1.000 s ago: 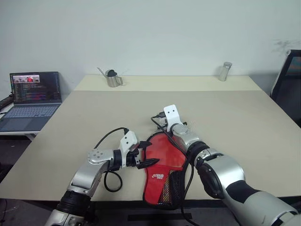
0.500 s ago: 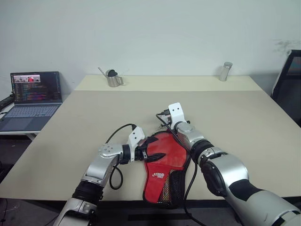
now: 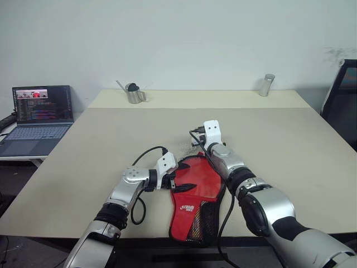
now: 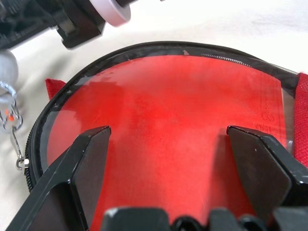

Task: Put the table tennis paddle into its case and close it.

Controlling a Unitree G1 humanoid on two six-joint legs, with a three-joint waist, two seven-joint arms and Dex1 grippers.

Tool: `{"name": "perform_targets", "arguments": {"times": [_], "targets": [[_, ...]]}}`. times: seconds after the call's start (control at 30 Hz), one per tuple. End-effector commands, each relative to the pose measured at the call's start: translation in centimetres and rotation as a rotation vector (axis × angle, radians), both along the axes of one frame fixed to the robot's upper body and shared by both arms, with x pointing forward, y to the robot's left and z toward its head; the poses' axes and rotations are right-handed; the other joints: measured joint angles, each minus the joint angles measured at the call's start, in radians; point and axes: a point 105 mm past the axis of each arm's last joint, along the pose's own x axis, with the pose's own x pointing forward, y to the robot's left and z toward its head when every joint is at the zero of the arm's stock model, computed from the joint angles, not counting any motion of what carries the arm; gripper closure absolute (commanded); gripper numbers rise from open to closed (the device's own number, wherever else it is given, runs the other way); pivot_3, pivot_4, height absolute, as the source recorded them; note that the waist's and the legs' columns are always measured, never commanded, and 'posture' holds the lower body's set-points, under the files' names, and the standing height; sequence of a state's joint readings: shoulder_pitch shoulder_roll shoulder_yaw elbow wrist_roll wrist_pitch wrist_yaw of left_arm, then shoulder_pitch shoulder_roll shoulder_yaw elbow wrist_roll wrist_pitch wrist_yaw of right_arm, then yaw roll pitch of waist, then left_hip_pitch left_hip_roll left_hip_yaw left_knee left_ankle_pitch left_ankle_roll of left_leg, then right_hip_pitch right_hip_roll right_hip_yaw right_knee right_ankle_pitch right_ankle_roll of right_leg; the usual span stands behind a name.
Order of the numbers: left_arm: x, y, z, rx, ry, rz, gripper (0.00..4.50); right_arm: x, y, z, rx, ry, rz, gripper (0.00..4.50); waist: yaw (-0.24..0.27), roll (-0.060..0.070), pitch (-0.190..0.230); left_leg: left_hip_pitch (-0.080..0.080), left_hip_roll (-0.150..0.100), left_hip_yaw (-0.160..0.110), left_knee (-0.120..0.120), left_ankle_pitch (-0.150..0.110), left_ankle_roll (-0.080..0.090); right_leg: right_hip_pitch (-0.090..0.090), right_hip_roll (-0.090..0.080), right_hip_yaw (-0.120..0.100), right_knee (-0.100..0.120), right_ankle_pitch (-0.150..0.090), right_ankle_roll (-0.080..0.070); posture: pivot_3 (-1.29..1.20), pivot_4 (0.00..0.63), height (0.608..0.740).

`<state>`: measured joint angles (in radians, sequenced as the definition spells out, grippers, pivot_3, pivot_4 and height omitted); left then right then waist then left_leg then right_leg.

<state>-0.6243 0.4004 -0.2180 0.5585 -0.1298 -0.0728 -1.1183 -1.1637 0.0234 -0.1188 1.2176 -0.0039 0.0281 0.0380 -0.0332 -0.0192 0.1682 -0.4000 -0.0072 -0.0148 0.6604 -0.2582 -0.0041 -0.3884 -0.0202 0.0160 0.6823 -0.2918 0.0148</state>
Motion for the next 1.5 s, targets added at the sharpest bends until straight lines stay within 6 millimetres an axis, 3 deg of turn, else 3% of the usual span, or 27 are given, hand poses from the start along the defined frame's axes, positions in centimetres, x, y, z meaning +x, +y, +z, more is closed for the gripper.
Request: {"name": "perform_targets", "arguments": {"times": [0.03, 0.2, 0.43, 0.47, 0.57, 0.7, 0.9, 1.47, 1.5], "targets": [[-0.7, 0.5, -2.8, 0.073, 0.078, 0.007, 0.27, 0.7, -2.4, 2.3, 0.010, -0.094, -0.077, 4.45, 0.001, 0.000, 0.000, 0.000, 0.000, 0.000, 0.000, 0.000, 0.000, 0.000, 0.000, 0.000, 0.000, 0.000, 0.000, 0.00, 0.150, 0.740], [-0.7, 0.5, -3.0, 0.066, 0.085, 0.013, 0.27, 0.6, -4.3, 2.1, 0.025, -0.088, -0.094, 4.45, 0.000, 0.001, -0.001, 0.000, 0.000, 0.000, 0.000, 0.000, 0.000, 0.000, 0.000, 0.000, 0.000, 0.000, 0.000, 0.00, 0.150, 0.740], [-0.6, 0.9, -2.9, 0.061, 0.084, 0.026, 0.27, -0.2, -2.8, 4.6, 0.157, -0.159, 0.066, 4.45, 0.000, 0.002, -0.002, 0.000, 0.000, 0.000, 0.000, 0.000, 0.000, 0.001, 0.000, 0.000, 0.000, 0.000, 0.000, 0.00, 0.150, 0.740], [-0.6, 1.0, -2.9, 0.062, 0.084, 0.028, 0.27, -0.3, -2.3, 4.8, 0.171, -0.156, 0.105, 4.29, 0.000, 0.002, -0.002, 0.001, 0.000, 0.000, 0.000, 0.000, 0.000, 0.001, 0.000, 0.000, 0.000, 0.000, 0.000, 0.00, 0.150, 0.740], [-0.6, 1.1, -2.9, 0.061, 0.083, 0.034, 0.27, -0.4, -1.1, 4.7, 0.178, -0.114, 0.165, 3.58, 0.000, 0.002, -0.002, 0.001, 0.000, 0.000, 0.000, 0.000, 0.000, 0.001, 0.000, 0.000, 0.000, 0.000, 0.000, 0.00, 0.150, 0.740], [-0.7, 1.1, -2.9, 0.058, 0.083, 0.036, 0.27, -0.4, 0.3, 3.3, 0.182, -0.019, 0.211, 2.12, 0.000, 0.002, -0.002, 0.001, 0.000, 0.000, 0.000, 0.000, 0.000, 0.001, 0.000, 0.000, 0.000, 0.000, 0.000, 0.00, 0.150, 0.740], [-0.7, 1.2, -2.7, 0.056, 0.078, 0.042, 0.27, -0.2, 1.7, 2.9, 0.184, 0.034, 0.224, 0.03, 0.000, 0.002, -0.002, 0.001, 0.000, 0.000, 0.000, 0.000, 0.000, 0.001, 0.000, 0.000, 0.000, 0.000, 0.000, 0.00, 0.150, 0.740], [-2.0, 0.9, -2.7, 0.046, 0.061, 0.067, 0.27, -0.8, 3.2, -0.8, -0.024, 0.091, 0.141, 0.03, -0.002, 0.002, -0.002, 0.001, 0.000, 0.000, -0.001, 0.000, 0.000, 0.000, 0.000, 0.000, 0.000, 0.000, 0.000, 0.00, 0.150, 0.740], [-2.1, 1.0, -2.7, 0.047, 0.061, 0.069, 0.27, -0.8, 3.2, -0.8, -0.036, 0.084, 0.128, 0.20, -0.002, 0.002, -0.002, 0.001, 0.000, 0.000, -0.001, 0.000, 0.000, 0.000, 0.000, 0.000, 0.000, 0.000, 0.000, 0.00, 0.150, 0.740]]}}
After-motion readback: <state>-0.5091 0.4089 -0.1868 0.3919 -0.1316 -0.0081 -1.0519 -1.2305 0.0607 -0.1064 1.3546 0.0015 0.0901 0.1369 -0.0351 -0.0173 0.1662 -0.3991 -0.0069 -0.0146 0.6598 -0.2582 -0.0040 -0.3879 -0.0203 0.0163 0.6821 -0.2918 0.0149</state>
